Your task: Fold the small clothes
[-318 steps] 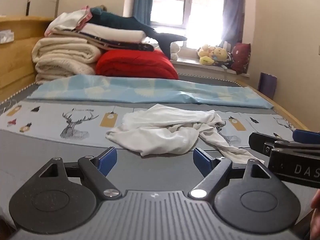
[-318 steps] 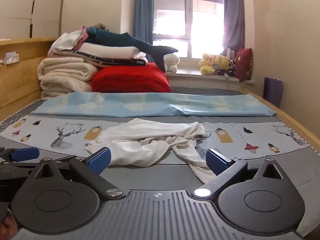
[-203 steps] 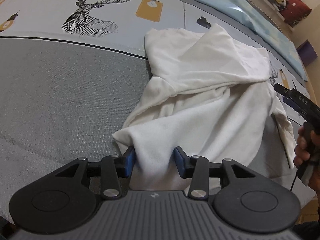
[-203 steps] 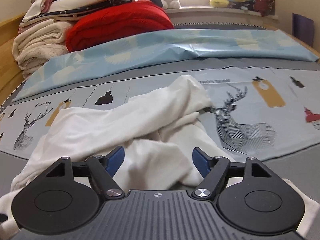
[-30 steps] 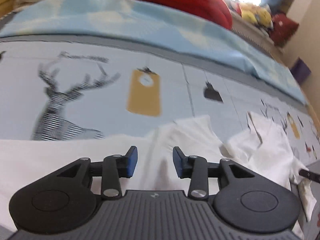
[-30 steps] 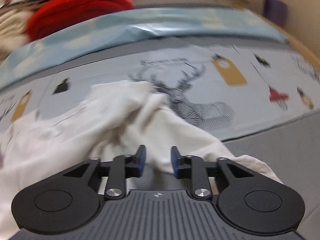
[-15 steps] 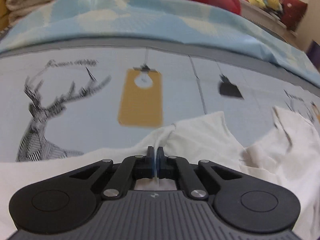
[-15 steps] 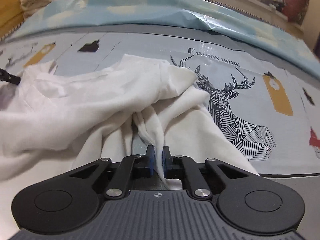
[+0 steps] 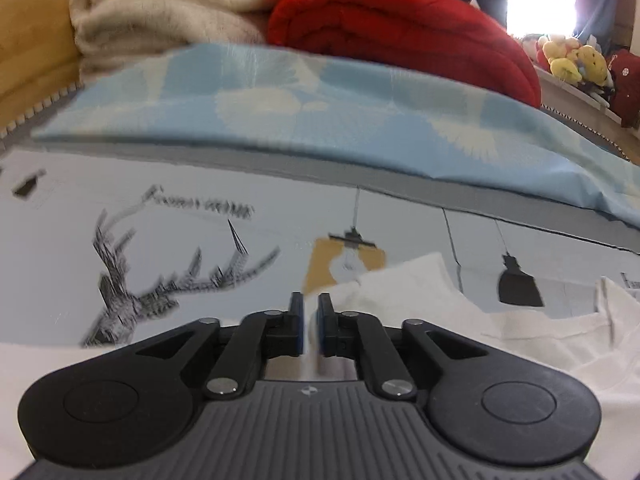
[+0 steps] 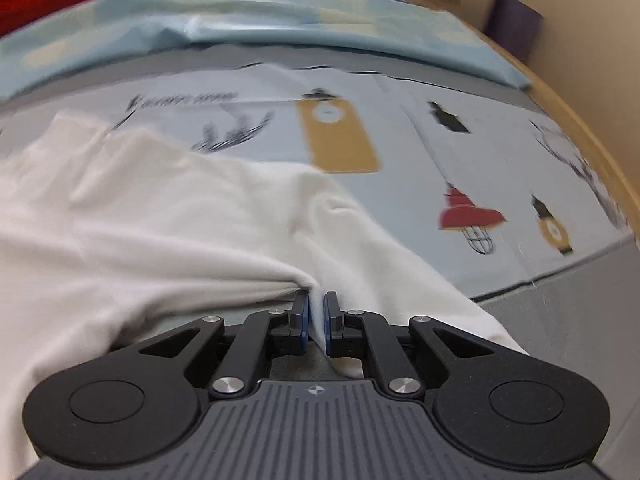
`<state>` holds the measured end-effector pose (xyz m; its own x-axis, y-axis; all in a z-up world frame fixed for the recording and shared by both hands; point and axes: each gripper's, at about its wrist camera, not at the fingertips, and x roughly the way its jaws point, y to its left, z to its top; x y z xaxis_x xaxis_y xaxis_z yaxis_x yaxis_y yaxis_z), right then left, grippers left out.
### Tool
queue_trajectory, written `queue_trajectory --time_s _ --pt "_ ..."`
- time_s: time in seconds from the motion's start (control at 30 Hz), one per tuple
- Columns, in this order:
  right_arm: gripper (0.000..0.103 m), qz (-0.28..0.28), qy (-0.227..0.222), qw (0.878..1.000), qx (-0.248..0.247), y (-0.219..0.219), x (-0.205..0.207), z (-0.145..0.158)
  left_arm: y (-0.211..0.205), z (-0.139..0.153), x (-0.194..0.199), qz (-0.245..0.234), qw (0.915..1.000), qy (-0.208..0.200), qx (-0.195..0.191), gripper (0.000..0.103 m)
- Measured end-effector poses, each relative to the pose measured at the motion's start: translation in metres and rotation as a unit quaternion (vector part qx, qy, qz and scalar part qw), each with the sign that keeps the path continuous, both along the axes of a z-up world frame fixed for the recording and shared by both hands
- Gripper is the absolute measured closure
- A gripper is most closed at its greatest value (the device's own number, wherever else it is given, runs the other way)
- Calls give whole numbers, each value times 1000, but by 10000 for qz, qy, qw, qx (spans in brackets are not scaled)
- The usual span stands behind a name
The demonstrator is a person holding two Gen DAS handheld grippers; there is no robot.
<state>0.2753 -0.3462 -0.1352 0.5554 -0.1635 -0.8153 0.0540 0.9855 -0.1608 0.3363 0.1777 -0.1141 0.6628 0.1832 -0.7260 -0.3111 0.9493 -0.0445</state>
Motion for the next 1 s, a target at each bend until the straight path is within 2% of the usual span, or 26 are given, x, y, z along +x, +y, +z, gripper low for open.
queue_trajectory --time_s 0.1,0.2,0.27,0.33,0.43,0.53,0.6,0.67,0.73,0.77,0.87,0.97,1.0 --pt "93 430 258 9987 -61 9 -4 3 2 14 -4 76 9998 -1 -204 87" --pt "88 109 278 9985 456 -9 -7 15 -4 43 -19 63 9998 -61 -195 86" --pt "85 -361 -32 9944 997 -32 -14 33 -8 64 -36 48 9994 -154 -314 84" --pt "84 -834 -515 9845 1455 -57 -23 55 -15 87 -53 8 9990 -197 -405 79" --pt "77 -1618 -1323 9533 2181 -103 -46 85 -38 116 -82 -163 9993 -148 -310 78" --pt "76 -2234 -1590 9161 2925 -140 -71 90 -61 133 -119 -304 9984 -333 -353 63" --pt "75 -2508 -1466 8968 3337 -153 -79 78 -72 130 -144 -213 9967 -560 -543 59" --pt "70 -2862 -1161 8727 3783 -165 -85 61 -83 114 -158 -167 9965 -519 -641 59" --pt "66 -3070 -960 8481 4210 -173 -88 45 -98 97 -150 -350 9979 -124 -524 59" --pt "64 -3174 -886 8362 4383 -176 -89 37 -104 92 -146 -433 9982 -128 -405 60" --pt "63 -3510 -686 8132 4591 -178 -91 18 -114 90 -137 -485 9985 -234 37 60" --pt "63 -3857 -598 7820 4860 -179 -92 4 -114 88 -130 -512 9981 -327 5 60" --pt "63 -3904 -619 7782 4880 -180 -92 2 -113 86 -127 -507 9982 -314 -22 60"
